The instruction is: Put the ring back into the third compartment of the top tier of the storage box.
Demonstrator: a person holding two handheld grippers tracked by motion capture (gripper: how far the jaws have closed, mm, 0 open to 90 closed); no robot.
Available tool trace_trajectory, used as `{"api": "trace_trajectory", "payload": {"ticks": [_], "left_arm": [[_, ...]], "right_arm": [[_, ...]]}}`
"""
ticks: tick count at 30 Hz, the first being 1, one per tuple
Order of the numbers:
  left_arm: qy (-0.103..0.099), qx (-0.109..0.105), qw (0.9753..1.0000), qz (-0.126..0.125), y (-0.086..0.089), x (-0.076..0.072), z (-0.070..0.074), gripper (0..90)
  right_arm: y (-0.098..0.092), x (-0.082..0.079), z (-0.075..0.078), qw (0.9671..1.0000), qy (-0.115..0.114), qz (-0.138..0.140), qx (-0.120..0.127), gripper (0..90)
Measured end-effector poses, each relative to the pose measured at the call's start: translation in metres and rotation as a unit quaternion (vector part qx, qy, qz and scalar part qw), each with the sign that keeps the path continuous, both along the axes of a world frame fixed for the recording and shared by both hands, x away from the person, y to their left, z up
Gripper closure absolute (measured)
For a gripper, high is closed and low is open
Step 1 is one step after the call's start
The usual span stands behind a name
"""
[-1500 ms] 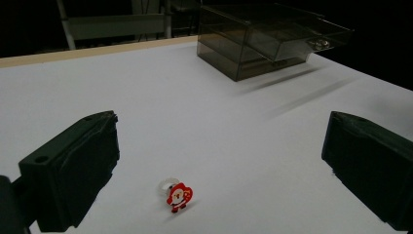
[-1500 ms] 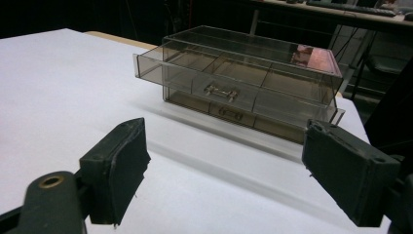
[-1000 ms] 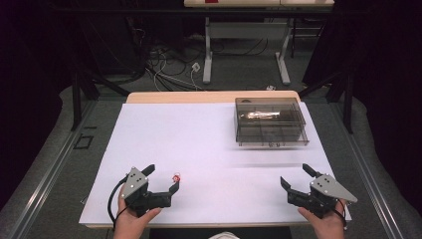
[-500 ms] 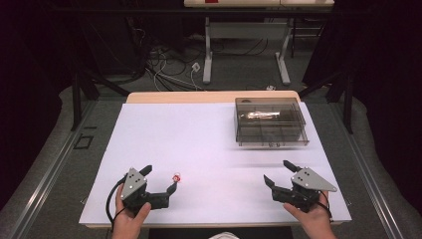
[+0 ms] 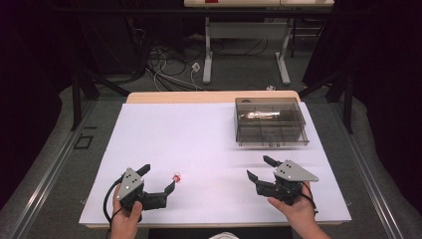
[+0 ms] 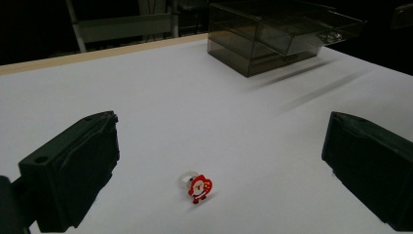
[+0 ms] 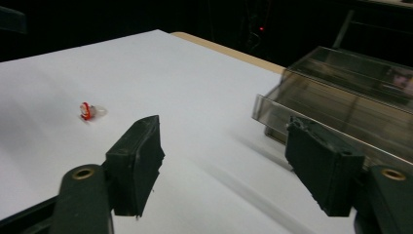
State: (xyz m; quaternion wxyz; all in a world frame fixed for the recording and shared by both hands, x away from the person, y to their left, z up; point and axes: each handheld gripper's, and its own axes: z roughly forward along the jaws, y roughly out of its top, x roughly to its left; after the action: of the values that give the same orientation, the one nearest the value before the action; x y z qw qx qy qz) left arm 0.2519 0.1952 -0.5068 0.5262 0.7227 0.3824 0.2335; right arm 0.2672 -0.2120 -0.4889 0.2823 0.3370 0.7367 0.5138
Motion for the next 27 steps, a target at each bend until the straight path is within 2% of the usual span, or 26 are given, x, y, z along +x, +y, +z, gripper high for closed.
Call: {"api": "trace_trajectory", "payload": {"ticks": [7,16,24,27], "left_arm": [[0.003,-0.006,1.0,0.003,0.004,0.0,0.0,0.3],[0.003,-0.009,0.9999,0.008,0.007,-0.001,0.0,0.4],[0.006,-0.011,0.9999,0.011,0.01,-0.003,-0.001,0.4],[0.006,-0.01,0.9998,0.014,0.012,-0.004,-0.001,0.4]], "right_arm": [[0.027,0.006,0.003,0.9992,0.001,0.04,-0.004,33.4],[0.053,0.015,0.001,0.9962,0.013,0.085,0.013,33.4],[0.072,0.021,0.004,0.9947,-0.003,0.102,0.009,32.7],[0.078,0.024,0.005,0.994,0.004,0.109,0.007,32.6]]}}
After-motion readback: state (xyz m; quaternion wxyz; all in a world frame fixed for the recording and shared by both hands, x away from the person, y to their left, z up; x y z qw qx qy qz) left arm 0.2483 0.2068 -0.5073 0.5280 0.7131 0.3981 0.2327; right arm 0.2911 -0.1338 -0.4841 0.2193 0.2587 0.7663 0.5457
